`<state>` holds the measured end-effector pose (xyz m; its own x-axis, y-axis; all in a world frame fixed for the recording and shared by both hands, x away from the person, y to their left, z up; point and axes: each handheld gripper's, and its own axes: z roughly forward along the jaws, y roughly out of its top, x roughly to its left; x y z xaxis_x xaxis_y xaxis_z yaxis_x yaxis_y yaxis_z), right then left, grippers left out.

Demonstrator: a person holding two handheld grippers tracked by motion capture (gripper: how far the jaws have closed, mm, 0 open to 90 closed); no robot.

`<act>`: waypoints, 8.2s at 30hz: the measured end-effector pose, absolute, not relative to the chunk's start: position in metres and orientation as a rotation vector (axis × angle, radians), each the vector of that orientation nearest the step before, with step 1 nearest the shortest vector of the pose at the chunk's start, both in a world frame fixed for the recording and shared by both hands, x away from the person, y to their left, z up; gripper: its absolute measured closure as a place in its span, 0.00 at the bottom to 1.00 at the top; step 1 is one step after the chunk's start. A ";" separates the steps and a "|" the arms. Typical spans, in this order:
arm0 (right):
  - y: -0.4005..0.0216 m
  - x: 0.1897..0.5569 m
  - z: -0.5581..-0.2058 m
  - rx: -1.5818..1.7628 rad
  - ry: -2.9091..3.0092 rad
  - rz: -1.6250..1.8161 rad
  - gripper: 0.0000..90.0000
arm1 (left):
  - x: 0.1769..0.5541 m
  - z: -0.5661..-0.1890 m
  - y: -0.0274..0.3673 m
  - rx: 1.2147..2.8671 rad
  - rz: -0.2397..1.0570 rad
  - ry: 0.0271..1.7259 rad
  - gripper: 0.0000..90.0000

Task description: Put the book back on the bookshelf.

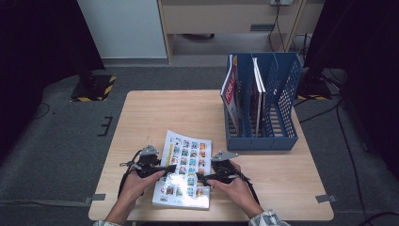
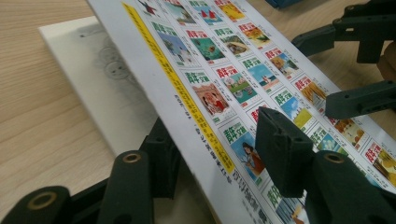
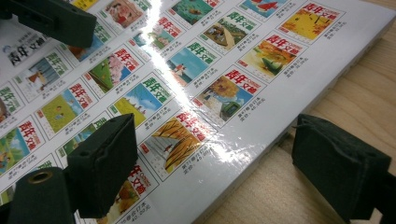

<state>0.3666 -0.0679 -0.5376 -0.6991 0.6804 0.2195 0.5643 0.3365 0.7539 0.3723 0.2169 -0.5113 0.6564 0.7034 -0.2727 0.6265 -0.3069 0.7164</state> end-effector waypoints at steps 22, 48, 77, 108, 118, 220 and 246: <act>-0.069 0.371 -0.537 1.153 2.474 1.318 0.12 | 0.351 -0.489 0.187 1.930 0.368 0.932 0.95; -0.068 0.376 -0.540 1.171 2.541 1.492 0.15 | 0.356 -0.490 0.202 1.924 0.412 0.984 0.84; -0.065 0.378 -0.539 1.152 2.525 1.448 0.19 | 0.371 -0.521 0.259 2.080 0.238 1.056 0.30; -0.048 0.413 -0.514 1.250 2.537 1.458 0.29 | 0.372 -0.528 0.255 2.035 0.149 1.068 0.33; -0.023 0.421 -0.500 1.233 2.564 1.408 0.29 | 0.371 -0.528 0.254 2.031 0.154 1.076 0.32; -0.024 0.405 -0.413 0.591 2.195 1.615 0.81 | 0.373 -0.482 0.259 1.961 0.442 0.982 0.79; -0.016 0.412 -0.402 0.554 2.161 1.772 0.74 | 0.370 -0.478 0.264 1.978 0.507 0.922 0.80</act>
<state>0.4117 -0.0161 -0.4024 -0.8837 0.4678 0.0182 0.1094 0.1686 0.9796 0.3695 0.2639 -0.4783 0.6423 0.7664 0.0014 0.4114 -0.3463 0.8431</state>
